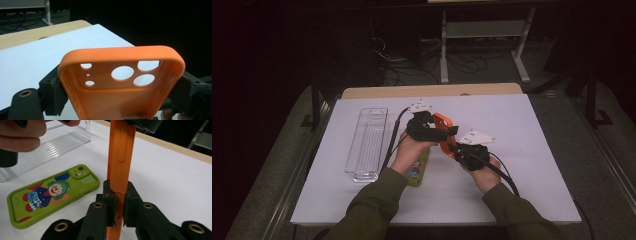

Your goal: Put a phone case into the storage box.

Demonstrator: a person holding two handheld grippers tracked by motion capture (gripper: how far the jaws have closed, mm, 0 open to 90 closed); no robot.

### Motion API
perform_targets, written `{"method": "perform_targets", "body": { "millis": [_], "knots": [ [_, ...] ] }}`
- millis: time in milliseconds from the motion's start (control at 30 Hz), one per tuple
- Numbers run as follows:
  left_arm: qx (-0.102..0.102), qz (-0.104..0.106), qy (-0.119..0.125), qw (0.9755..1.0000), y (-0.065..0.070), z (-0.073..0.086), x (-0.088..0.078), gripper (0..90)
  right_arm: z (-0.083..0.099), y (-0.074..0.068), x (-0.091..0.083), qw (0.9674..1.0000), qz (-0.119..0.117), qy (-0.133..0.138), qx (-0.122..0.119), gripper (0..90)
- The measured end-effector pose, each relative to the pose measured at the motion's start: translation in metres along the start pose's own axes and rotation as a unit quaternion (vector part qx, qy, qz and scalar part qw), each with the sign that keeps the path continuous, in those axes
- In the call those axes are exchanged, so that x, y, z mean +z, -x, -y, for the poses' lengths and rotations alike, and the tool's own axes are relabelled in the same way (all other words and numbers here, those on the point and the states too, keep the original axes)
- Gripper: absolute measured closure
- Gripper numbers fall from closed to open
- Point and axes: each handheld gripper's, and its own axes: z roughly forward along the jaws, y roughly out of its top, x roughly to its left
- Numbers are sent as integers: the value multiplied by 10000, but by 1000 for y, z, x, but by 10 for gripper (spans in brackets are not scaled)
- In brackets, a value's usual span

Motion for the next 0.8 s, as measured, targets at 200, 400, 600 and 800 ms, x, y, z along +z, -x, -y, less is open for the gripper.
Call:
{"method": "perform_targets", "body": {
  "millis": [200,400,600,800],
  "knots": [
    [87,-27,-20,10000,1,1,1,164,1,2,1,9999,-103,-67,-12,744],
    [129,-49,-17,9999,-1,-1,-1,165,3,8,-4,9994,-343,-23,21,577],
    [136,-76,-7,9999,-3,-1,-4,164,4,14,-7,9985,-537,-69,103,402],
    [225,-91,-81,9997,-2,-1,-5,164,7,19,-10,9978,-642,-128,86,225]
  ]
}}
